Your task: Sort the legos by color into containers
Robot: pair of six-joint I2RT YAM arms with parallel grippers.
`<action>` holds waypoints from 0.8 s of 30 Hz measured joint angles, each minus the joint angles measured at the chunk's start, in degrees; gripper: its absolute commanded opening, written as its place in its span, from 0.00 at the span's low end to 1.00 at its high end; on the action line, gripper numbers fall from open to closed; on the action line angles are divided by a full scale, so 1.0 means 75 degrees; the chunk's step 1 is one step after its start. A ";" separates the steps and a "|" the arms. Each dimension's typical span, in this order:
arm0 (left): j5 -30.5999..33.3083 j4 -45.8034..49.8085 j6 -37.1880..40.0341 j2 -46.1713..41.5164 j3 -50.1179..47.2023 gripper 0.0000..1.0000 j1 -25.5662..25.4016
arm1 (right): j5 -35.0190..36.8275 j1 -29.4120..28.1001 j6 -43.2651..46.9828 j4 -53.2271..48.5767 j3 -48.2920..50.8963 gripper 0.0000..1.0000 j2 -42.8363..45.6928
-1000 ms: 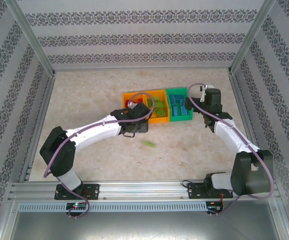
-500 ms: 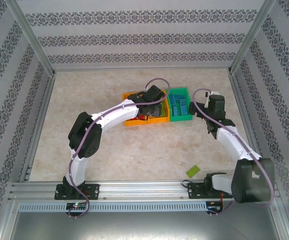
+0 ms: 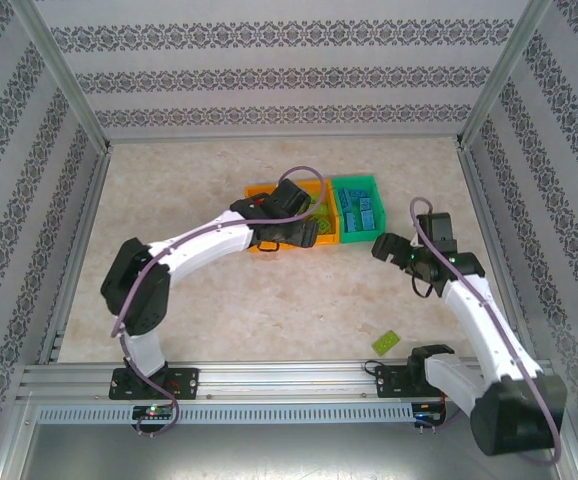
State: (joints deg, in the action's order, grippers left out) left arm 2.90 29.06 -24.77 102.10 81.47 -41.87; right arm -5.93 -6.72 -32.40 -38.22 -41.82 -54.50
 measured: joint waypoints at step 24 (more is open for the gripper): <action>0.1198 -0.1195 0.1075 -0.2719 -0.3048 1.00 0.0848 | -0.0423 -0.2492 -0.5074 -0.2410 0.2014 0.81 0.1268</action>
State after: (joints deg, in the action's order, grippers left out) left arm 11.88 20.10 -16.71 81.71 58.61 -35.51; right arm -9.10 -25.41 -70.46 -56.29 -26.72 -44.99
